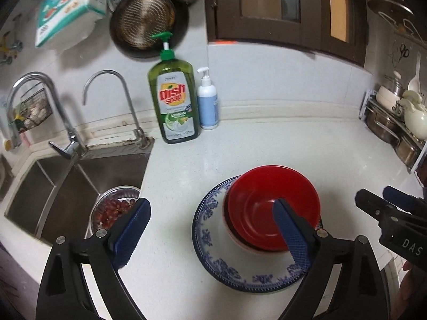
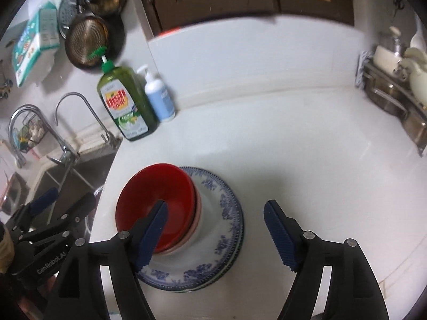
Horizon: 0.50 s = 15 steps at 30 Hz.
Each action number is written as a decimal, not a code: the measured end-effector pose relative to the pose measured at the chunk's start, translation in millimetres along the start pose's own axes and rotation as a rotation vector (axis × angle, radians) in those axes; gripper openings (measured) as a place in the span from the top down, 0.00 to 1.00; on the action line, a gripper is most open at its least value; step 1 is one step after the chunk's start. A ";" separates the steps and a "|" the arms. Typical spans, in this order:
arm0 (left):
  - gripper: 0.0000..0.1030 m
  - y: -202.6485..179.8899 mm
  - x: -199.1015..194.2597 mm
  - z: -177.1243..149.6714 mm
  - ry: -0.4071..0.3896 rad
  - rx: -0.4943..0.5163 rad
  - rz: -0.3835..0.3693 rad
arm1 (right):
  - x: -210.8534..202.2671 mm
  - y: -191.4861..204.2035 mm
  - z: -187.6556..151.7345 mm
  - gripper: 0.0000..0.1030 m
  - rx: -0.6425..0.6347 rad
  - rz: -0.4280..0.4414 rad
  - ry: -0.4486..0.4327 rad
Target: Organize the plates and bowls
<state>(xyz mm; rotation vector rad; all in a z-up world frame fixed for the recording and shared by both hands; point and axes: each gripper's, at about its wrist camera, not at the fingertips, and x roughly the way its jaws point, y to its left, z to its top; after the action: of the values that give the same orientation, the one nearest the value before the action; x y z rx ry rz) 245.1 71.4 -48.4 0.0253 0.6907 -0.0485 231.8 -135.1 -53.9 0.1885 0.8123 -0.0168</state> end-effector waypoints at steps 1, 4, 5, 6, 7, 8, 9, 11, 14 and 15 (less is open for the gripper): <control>0.07 -2.1 -6.6 -3.4 -0.016 -0.003 0.009 | -5.9 -2.0 -3.4 0.27 -0.005 -0.009 -0.015; 0.06 -8.5 -24.1 -14.6 -0.053 -0.004 0.023 | -22.3 -6.3 -12.8 0.27 -0.030 -0.016 -0.066; 0.06 -10.0 -30.0 -17.9 -0.060 -0.005 0.025 | -29.7 -7.7 -17.0 0.25 -0.043 -0.020 -0.085; 0.06 -12.5 -38.1 -22.5 -0.075 -0.008 0.030 | -35.8 -8.9 -20.6 0.21 -0.052 -0.024 -0.097; 0.05 -14.5 -44.5 -26.2 -0.087 -0.011 0.033 | -42.9 -10.4 -24.8 0.19 -0.059 -0.028 -0.112; 0.04 -16.4 -51.4 -30.2 -0.101 -0.015 0.036 | -50.6 -12.2 -28.8 0.19 -0.068 -0.026 -0.128; 0.03 -18.8 -58.7 -34.4 -0.115 -0.017 0.042 | -58.4 -13.6 -33.6 0.19 -0.079 -0.029 -0.143; 0.02 -23.6 -74.1 -42.1 -0.140 -0.022 0.043 | -70.2 -16.7 -41.2 0.18 -0.090 -0.032 -0.166; 0.00 -30.3 -96.1 -55.7 -0.170 -0.032 0.059 | -89.2 -23.9 -54.7 0.15 -0.095 -0.024 -0.187; 0.00 -32.2 -102.8 -60.2 -0.180 -0.034 0.066 | -94.0 -26.3 -58.8 0.15 -0.098 -0.022 -0.192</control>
<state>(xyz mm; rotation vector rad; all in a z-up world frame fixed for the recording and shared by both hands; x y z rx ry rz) 125.9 45.4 -29.6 0.0105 0.5103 0.0240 122.5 -156.1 -29.6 0.0838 0.6222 -0.0161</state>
